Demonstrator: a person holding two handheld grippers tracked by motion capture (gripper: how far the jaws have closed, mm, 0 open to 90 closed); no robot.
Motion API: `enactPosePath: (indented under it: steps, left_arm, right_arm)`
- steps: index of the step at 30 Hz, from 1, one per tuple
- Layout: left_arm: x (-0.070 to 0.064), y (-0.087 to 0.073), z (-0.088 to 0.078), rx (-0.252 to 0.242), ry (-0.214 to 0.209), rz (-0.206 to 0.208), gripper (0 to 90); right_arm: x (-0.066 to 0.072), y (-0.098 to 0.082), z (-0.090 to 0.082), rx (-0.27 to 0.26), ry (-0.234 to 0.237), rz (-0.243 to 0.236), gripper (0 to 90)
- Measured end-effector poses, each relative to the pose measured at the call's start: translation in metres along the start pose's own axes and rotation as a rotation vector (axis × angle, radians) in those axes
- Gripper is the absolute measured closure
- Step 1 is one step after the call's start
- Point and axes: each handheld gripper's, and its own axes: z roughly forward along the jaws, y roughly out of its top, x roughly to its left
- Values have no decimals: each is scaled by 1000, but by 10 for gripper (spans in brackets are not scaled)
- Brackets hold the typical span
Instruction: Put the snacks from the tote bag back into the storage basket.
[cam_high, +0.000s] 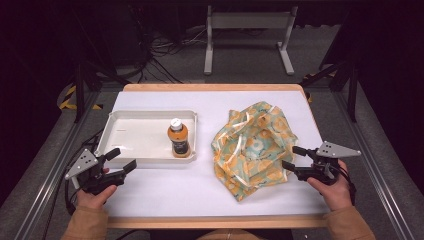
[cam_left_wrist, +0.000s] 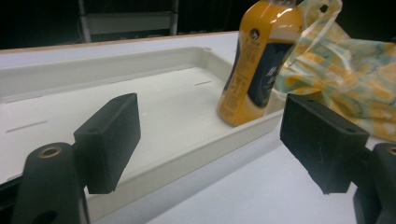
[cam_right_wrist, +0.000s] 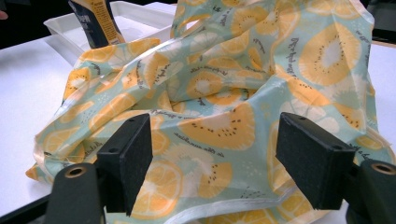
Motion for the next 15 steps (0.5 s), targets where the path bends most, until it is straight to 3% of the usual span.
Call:
enactPosePath:
  steps: [5,8,15]
  left_arm:
    - [1,-10,2,9,3,11,212]
    - [-4,-12,4,16,0,48,212]
    - [-7,-18,8,34,-11,58,212]
  right_arm:
    - [-1,-2,0,0,-2,-1,277]
    - [-2,-3,1,1,-4,-4,276]
    - [-3,-6,2,9,-8,-8,274]
